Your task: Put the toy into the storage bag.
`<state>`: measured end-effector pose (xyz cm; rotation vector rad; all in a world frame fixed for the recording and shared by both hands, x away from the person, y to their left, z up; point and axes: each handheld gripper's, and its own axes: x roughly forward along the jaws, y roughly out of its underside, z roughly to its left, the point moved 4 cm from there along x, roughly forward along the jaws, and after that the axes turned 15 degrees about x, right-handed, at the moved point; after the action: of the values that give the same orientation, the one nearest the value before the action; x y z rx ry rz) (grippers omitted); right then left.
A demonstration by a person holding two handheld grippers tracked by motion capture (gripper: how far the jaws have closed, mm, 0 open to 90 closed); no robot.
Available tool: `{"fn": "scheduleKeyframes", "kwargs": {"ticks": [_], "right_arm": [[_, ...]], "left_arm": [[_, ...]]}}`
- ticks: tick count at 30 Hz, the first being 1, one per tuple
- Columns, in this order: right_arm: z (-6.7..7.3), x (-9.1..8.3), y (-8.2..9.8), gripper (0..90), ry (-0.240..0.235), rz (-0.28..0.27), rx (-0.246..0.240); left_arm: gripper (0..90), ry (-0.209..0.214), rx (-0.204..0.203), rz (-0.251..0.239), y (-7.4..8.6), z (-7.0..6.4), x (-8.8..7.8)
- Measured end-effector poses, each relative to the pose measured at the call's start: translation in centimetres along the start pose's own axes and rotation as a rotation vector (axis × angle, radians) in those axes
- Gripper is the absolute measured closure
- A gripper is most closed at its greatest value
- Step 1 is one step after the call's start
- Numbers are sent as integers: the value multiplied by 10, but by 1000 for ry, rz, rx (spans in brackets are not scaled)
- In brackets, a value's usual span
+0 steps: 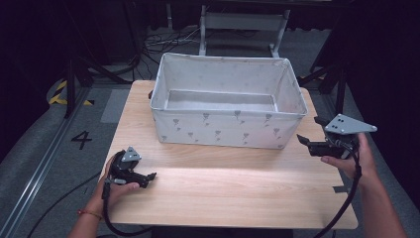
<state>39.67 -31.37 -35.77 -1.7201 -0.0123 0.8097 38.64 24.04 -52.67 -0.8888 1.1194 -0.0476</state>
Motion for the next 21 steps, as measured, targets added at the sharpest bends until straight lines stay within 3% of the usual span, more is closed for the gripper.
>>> {"fn": "scheduleKeyframes", "kwargs": {"ticks": [2,14,17,21], "right_arm": [[0,3,7,221,17,21,-9],[8,18,46,217,15,77,8],[8,25,64,216,29,129,-9],[8,28,78,218,27,158,-6]], "left_arm": [[3,-1,-3,-2,0,0,0],[2,-8,-11,5,0,-1,0],[2,-9,-11,4,0,-1,0],[2,-6,-13,5,0,-1,0]]}}
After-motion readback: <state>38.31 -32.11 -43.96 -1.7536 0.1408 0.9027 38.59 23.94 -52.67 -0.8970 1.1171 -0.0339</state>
